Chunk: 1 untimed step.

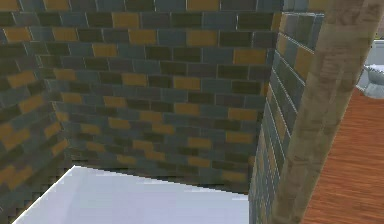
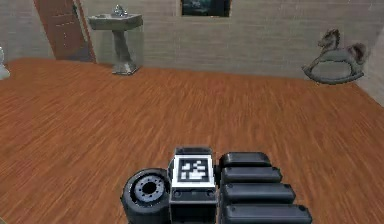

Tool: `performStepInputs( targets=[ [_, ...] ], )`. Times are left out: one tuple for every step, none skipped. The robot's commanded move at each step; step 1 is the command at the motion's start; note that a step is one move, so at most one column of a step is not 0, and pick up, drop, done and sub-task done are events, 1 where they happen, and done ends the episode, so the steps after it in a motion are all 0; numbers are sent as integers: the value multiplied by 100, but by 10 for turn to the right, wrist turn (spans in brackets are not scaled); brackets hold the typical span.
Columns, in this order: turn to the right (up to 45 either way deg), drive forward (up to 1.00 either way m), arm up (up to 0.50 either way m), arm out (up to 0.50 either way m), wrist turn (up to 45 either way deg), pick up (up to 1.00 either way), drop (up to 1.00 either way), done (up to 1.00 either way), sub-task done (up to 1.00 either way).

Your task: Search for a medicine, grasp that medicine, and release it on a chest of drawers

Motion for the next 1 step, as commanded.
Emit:
performStepInputs(
  targets=[
    [120,0,0,0,0,0,0,0,0]
  ],
)
